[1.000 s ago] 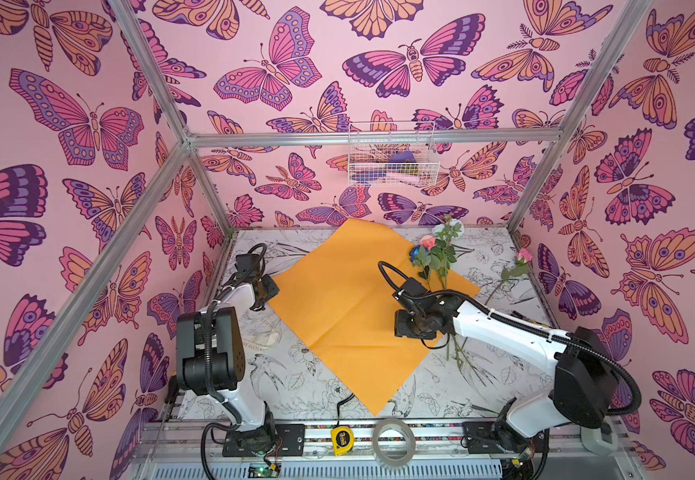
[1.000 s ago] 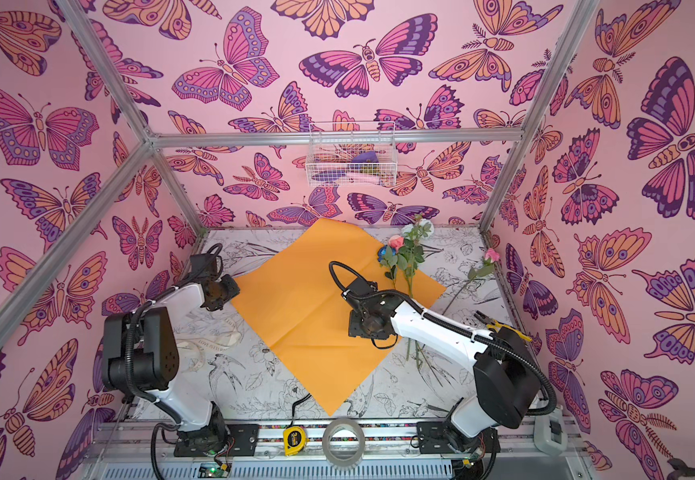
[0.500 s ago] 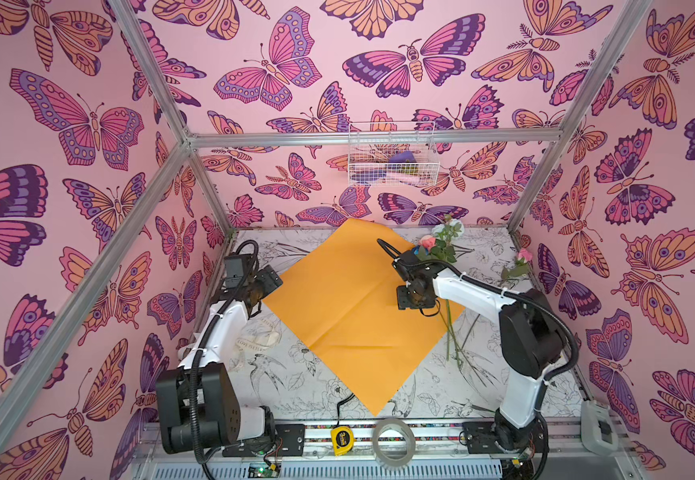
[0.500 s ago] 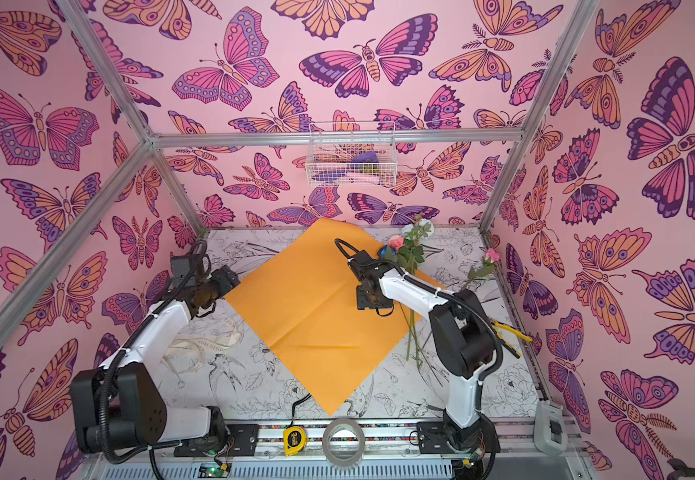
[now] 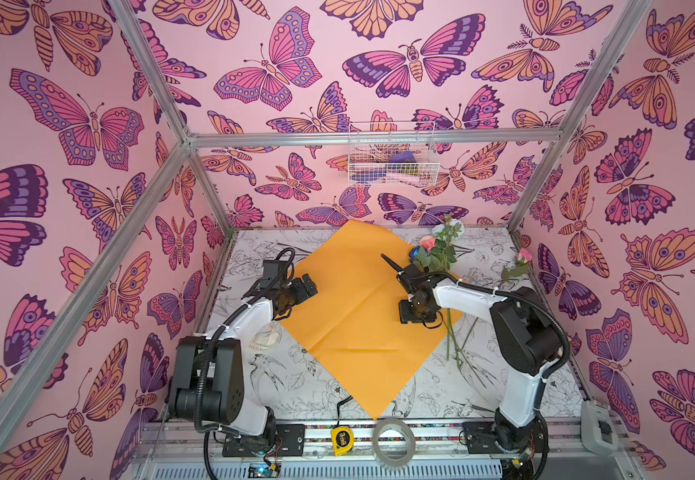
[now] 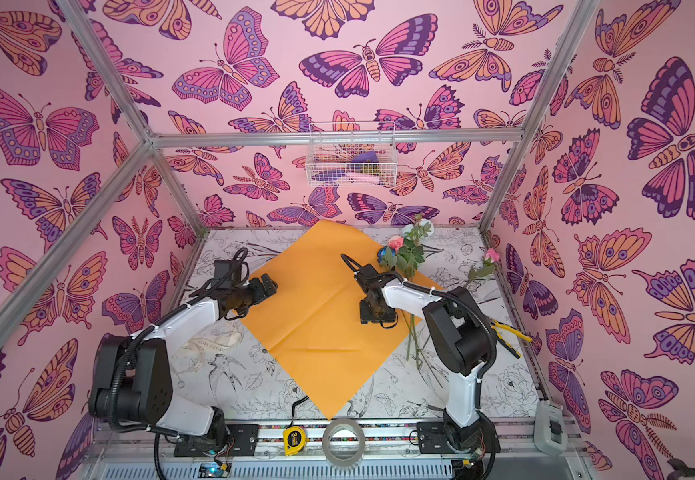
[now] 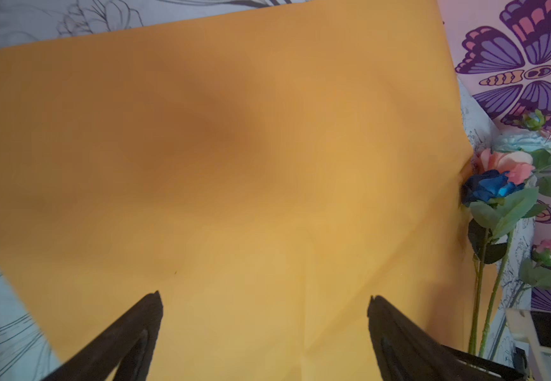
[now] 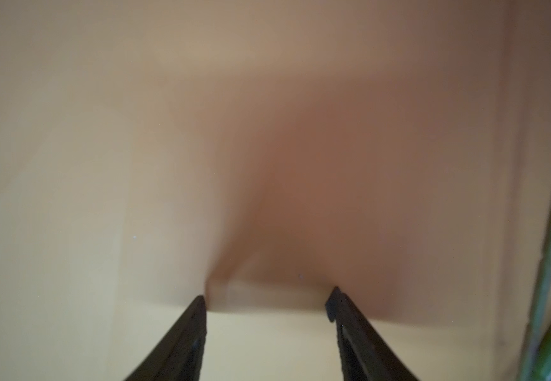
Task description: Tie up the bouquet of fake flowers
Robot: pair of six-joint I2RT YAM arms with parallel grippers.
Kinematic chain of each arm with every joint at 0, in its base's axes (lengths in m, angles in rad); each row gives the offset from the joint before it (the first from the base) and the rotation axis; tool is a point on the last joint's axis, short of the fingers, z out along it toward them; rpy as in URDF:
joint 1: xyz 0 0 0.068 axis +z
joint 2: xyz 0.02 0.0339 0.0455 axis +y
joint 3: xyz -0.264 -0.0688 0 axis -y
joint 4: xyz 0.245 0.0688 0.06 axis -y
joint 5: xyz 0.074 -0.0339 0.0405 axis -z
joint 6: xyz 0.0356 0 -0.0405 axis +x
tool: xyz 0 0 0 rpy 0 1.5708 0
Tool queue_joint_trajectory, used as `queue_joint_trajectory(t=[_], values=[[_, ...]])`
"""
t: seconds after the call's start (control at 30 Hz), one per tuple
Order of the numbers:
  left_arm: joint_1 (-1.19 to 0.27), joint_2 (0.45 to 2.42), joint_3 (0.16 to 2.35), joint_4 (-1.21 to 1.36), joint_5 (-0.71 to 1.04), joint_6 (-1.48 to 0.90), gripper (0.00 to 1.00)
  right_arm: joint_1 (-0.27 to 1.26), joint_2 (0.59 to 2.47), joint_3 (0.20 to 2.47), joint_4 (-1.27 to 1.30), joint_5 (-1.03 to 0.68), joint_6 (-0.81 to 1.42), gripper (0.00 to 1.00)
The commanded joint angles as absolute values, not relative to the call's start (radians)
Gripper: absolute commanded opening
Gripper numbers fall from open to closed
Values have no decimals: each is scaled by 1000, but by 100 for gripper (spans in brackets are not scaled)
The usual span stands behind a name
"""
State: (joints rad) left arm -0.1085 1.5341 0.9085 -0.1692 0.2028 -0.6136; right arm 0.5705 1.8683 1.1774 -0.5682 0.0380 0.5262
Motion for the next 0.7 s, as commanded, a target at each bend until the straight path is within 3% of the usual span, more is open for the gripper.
queue_joint_trajectory(t=[0.0,0.33,0.67], values=[[-137,1572,929,-89,241,-644,99,604,1894,1037,-604,-102,593,60],[-215,1705,985,-46,258,-661,100,699,1807,954,-645,-53,702,60],[-233,1885,1069,0,319,-637,84,678,1652,1097,-699,92,673,60]])
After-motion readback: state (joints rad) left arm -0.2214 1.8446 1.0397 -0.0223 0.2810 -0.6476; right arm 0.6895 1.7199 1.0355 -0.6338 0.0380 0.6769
